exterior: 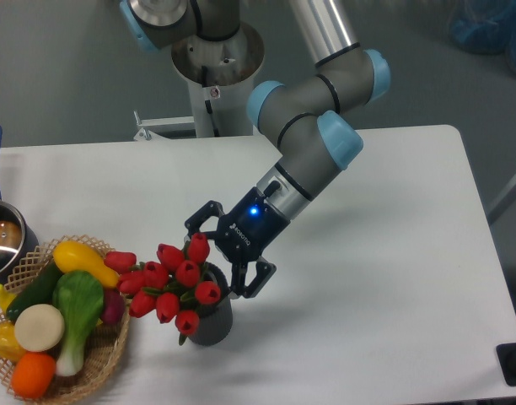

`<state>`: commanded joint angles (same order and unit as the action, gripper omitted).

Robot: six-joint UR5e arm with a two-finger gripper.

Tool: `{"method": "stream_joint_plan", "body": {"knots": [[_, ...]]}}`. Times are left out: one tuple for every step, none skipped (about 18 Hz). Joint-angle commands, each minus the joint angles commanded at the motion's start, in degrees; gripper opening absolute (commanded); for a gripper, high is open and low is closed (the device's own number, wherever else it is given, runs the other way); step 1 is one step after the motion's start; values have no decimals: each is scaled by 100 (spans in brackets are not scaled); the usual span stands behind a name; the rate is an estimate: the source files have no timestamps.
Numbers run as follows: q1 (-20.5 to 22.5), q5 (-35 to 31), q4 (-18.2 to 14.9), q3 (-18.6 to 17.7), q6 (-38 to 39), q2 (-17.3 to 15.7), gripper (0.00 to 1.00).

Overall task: Pick up the flowers from the vase
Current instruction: 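Lower the gripper around the tulip stems above the vase rim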

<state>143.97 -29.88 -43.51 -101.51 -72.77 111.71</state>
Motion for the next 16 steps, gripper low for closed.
{"method": "stream_joint_plan", "body": {"knots": [[-18,0,0,-9,0,-9,100],[-27,0,0,-44,0,-9,100],[-79,0,0,-53,0,-17,100],[-123,0,0,-61,0,-17,100],[-132,-9,0,-53,0,-9,100],[-132,-9,0,-53,0,-9,100],[-132,-9,0,-53,0,-17,100],[-132,-9,0,-53,0,-26,100],[-132,-9,0,-53,0,-35,98],[-132,0,0,-53,17,-35,93],[-132,0,0,-44,26,-35,86],[-132,0,0,-27,26,-26,78],[-132,0,0,-18,26,-26,74],[-132,0,0,-18,35,-35,70],[-132,0,0,-18,44,-44,64],[-123,0,0,-18,44,-44,60]]}}
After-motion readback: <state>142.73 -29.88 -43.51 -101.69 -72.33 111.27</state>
